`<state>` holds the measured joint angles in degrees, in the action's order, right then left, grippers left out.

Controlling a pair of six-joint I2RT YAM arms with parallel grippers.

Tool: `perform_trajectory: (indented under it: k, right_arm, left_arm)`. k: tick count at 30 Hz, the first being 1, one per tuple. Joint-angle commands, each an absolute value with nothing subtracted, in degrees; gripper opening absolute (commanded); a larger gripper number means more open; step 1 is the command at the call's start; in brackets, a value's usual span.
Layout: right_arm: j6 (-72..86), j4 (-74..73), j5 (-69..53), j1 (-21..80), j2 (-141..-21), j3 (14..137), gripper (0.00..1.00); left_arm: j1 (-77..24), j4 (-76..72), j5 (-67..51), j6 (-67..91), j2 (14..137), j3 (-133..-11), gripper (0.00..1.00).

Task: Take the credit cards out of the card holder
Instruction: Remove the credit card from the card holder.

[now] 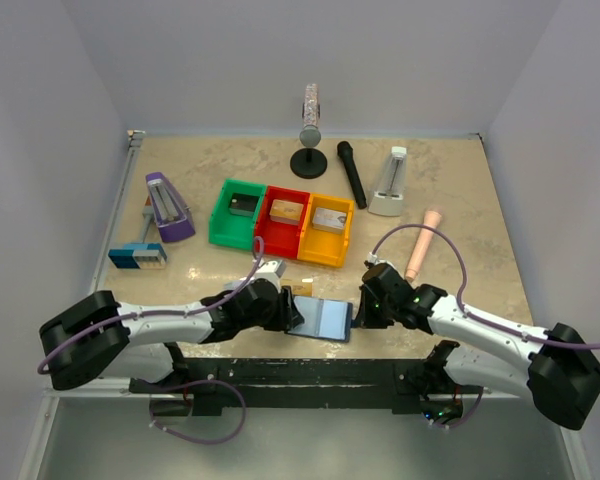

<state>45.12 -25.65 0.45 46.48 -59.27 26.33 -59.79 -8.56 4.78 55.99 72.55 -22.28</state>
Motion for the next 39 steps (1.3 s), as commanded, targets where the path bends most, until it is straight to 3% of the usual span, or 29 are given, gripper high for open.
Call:
perform_trajectory:
  k: [1, 39]
  right_arm:
    - [44.6, -24.0, 0.2, 46.6, -59.5, 27.1, 0.00]
    - [44.1, -24.1, 0.1, 46.6, -60.7, 28.1, 0.00]
  left_arm:
    - [-60.2, -10.9, 2.5, 56.0, 75.1, -23.8, 0.47]
    - [-61.0, -19.8, -4.8, 53.4, 78.1, -27.9, 0.47]
